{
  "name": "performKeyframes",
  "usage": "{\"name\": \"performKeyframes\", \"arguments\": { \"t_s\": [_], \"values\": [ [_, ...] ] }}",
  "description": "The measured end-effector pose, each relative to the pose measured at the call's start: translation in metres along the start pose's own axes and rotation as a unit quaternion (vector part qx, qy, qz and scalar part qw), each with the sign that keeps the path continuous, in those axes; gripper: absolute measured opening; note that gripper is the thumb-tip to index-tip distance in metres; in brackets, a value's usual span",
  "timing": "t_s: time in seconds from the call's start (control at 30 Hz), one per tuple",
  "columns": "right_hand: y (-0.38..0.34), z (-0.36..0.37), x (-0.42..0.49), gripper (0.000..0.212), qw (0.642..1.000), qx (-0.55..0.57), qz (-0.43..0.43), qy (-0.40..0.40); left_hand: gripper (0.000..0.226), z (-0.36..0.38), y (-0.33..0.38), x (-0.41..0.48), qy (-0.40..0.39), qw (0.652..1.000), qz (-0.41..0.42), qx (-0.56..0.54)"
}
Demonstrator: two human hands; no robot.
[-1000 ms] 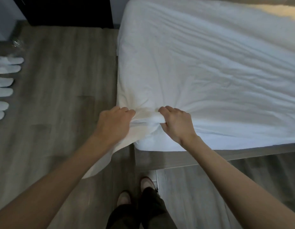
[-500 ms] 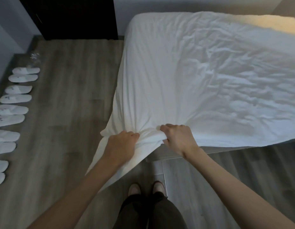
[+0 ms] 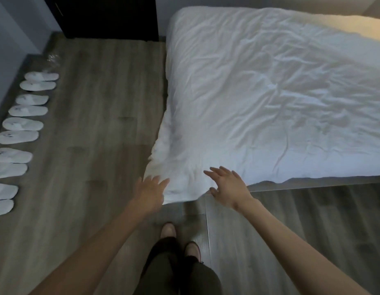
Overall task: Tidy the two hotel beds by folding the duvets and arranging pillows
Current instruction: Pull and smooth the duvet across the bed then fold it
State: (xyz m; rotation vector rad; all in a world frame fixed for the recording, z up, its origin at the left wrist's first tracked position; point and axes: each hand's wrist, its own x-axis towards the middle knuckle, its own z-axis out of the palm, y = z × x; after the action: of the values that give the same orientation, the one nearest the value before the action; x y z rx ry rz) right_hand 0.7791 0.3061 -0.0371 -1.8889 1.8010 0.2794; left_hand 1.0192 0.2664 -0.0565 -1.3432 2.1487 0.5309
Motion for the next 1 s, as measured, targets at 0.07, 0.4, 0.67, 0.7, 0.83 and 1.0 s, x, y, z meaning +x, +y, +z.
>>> {"name": "performKeyframes", "arguments": {
  "t_s": [0.07, 0.4, 0.67, 0.7, 0.83, 1.0],
  "values": [
    [-0.004, -0.018, -0.007, 0.057, 0.999, 0.003, -0.003, 0.034, 0.058, -0.020, 0.002, -0.015, 0.061, 0.998, 0.002, -0.022],
    [-0.057, -0.118, -0.035, 0.056, 0.978, -0.028, -0.073, 0.192, 0.059, -0.128, -0.016, -0.093, 0.296, 0.955, 0.006, -0.027],
    [-0.128, -0.175, 0.015, 0.057, 0.953, -0.069, -0.082, 0.283, 0.055, -0.190, -0.109, -0.084, 0.344, 0.938, 0.027, 0.031],
    [-0.140, -0.182, 0.027, 0.057, 0.948, -0.073, -0.080, 0.299, 0.056, -0.200, -0.127, -0.078, 0.338, 0.940, 0.039, 0.037],
    [-0.190, -0.215, 0.075, 0.058, 0.936, -0.075, -0.043, 0.342, 0.060, -0.247, -0.199, -0.062, 0.358, 0.930, 0.055, 0.058],
    [-0.249, -0.252, 0.125, 0.058, 0.923, -0.065, -0.015, 0.378, 0.061, -0.303, -0.272, -0.040, 0.369, 0.925, 0.083, 0.041]
  ]
}}
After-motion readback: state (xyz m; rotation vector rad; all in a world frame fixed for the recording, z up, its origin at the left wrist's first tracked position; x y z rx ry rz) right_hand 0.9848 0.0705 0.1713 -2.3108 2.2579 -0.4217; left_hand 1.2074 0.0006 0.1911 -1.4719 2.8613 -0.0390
